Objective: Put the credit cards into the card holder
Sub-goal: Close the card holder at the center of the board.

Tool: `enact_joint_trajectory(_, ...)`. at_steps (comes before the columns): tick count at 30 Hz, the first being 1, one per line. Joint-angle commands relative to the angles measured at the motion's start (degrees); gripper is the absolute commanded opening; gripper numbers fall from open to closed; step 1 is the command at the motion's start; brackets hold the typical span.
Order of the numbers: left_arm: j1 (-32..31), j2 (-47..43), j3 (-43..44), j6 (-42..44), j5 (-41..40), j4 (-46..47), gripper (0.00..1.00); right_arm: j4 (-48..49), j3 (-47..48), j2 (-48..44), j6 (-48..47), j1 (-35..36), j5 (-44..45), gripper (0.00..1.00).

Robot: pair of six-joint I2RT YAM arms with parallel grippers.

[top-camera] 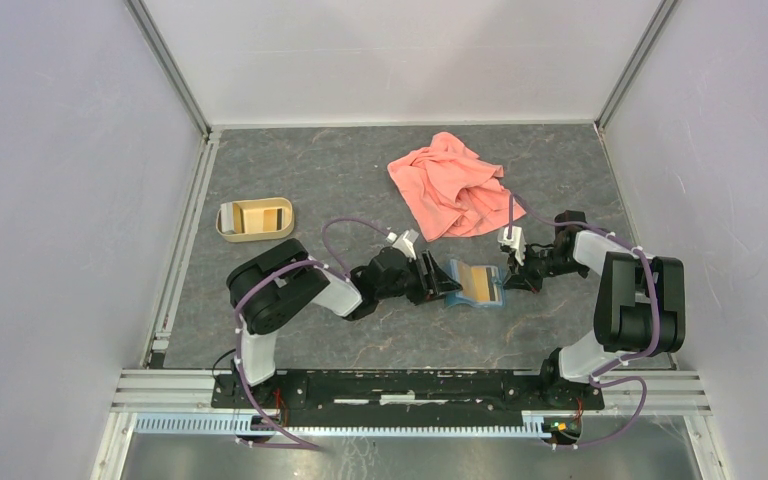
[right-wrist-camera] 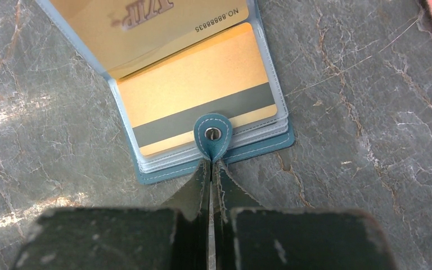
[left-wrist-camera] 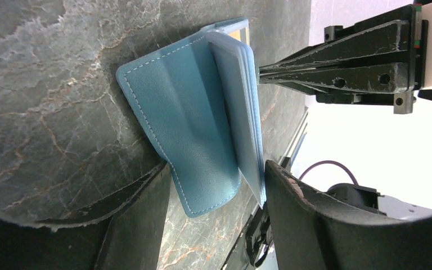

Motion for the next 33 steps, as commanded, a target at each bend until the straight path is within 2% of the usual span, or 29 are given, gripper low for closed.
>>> enact_joint_trajectory(1, -0.9, 0.1, -0.1, -3.8, 3.9, 10.6, 0.68, 4.4, -1.6, 1.4, -1.2, 0.8, 5.2, 0.01)
enact_joint_trajectory(13, -0.9, 0.8, -1.9, -5.9, 4.5, 20.6, 0.71, 2.8, -1.3, 0.3, -2.2, 0.8, 2.9, 0.01)
enact_joint_trajectory(23, -1.2, 6.6, 2.7, -7.4, 6.8, 24.1, 0.71, 0.9, -0.7, -0.2, -2.8, 0.7, 0.5, 0.01)
enact_joint_trajectory(29, -1.5, 8.5, 6.8, -6.8, 8.2, 23.9, 0.71, -4.9, 1.8, 0.5, -5.8, -1.2, -5.9, 0.01)
enact_joint_trajectory(33, -1.5, 8.8, 8.1, -6.0, 8.1, 22.5, 0.72, -11.3, 2.9, 1.1, -12.1, -2.8, -11.1, 0.01)
